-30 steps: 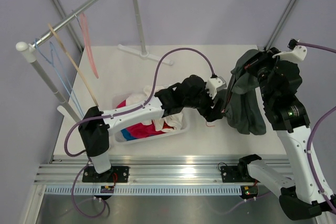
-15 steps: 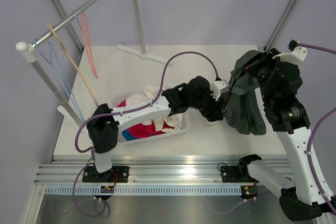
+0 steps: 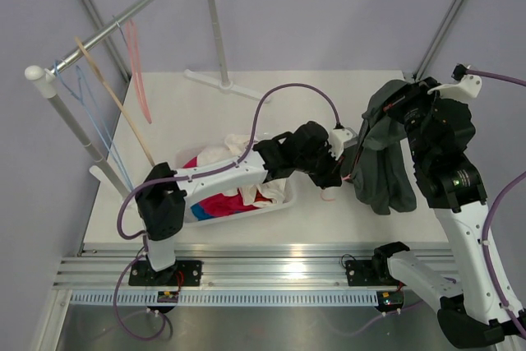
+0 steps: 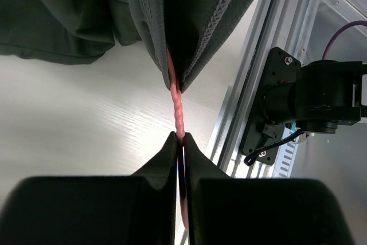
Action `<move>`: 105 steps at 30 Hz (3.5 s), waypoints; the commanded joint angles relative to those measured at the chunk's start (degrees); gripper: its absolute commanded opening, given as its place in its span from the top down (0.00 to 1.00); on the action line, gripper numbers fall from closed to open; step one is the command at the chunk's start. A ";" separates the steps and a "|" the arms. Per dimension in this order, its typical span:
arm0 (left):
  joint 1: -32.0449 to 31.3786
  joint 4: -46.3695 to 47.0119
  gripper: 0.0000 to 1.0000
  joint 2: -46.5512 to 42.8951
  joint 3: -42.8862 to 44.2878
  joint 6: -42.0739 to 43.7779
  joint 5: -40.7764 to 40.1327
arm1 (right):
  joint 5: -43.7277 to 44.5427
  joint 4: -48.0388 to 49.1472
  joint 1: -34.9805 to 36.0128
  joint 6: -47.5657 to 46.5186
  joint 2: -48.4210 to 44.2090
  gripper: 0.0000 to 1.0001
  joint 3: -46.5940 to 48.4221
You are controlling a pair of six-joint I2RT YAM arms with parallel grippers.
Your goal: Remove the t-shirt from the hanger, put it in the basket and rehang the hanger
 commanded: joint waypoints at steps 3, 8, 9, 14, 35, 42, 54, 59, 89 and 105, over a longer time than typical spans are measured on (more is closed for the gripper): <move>-0.13 -0.23 1.00 -10.79 -2.61 -0.24 -4.47 | -3.17 1.76 -0.28 -3.60 0.26 1.00 -0.38; 0.21 -8.56 1.00 -20.03 -2.97 0.38 -14.82 | 4.73 0.44 -0.28 -8.08 7.63 1.00 4.78; 0.74 -10.59 1.00 -20.56 -2.18 0.20 -18.59 | 5.18 0.35 -1.41 -9.22 11.21 1.00 6.02; 3.64 -16.49 1.00 -24.51 -3.13 -0.24 -23.18 | -4.29 -3.41 -8.44 -5.81 18.80 1.00 15.15; 3.73 -19.66 1.00 -29.44 -8.94 5.65 -13.44 | -22.60 -8.70 -12.58 -8.53 31.37 1.00 28.80; 3.64 -15.89 1.00 -33.83 -9.64 5.56 -13.10 | -26.79 -4.84 -15.13 -8.35 31.99 1.00 18.79; 3.29 -14.93 1.00 -36.38 -9.30 6.27 -14.84 | -29.18 -4.13 -17.77 -5.90 36.39 1.00 16.15; 3.29 -6.76 1.00 -40.42 -7.36 5.48 -23.54 | -27.84 -1.68 -19.35 -2.91 34.03 1.00 10.01; 3.29 -19.89 1.00 -50.18 -8.58 6.09 -11.53 | -54.37 -0.87 -21.29 -19.76 11.80 0.05 0.75; 3.29 -32.31 1.00 -63.46 -26.34 3.62 9.14 | -100.55 -11.06 -7.23 -33.75 6.85 0.12 6.73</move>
